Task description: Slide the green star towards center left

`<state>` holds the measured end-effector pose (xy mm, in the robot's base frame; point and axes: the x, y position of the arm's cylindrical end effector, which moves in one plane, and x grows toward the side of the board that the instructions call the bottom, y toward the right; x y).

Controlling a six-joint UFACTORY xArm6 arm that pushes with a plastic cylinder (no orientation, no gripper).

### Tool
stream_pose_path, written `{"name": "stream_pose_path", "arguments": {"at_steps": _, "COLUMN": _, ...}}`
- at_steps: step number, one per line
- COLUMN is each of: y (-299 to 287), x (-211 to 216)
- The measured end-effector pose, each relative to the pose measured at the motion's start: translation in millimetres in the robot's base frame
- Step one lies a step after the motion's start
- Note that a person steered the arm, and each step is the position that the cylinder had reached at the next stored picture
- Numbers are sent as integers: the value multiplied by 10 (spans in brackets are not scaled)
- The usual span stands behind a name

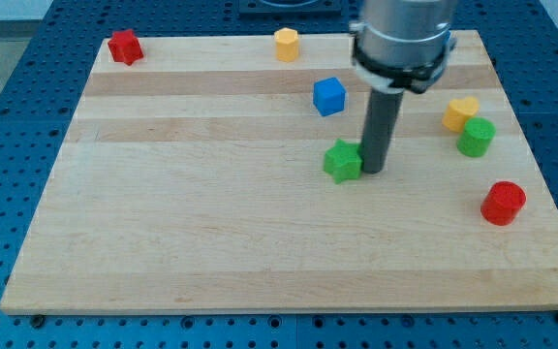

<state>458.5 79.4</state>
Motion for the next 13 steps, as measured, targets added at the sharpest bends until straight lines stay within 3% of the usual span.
{"name": "stream_pose_path", "arguments": {"at_steps": 2, "y": -769, "x": 176}}
{"name": "stream_pose_path", "arguments": {"at_steps": 3, "y": -1214, "x": -97}}
{"name": "stream_pose_path", "arguments": {"at_steps": 5, "y": -1001, "x": -248}}
{"name": "stream_pose_path", "arguments": {"at_steps": 6, "y": -820, "x": 40}}
{"name": "stream_pose_path", "arguments": {"at_steps": 8, "y": -325, "x": -442}}
{"name": "stream_pose_path", "arguments": {"at_steps": 11, "y": -1053, "x": -559}}
{"name": "stream_pose_path", "arguments": {"at_steps": 13, "y": -1273, "x": -310}}
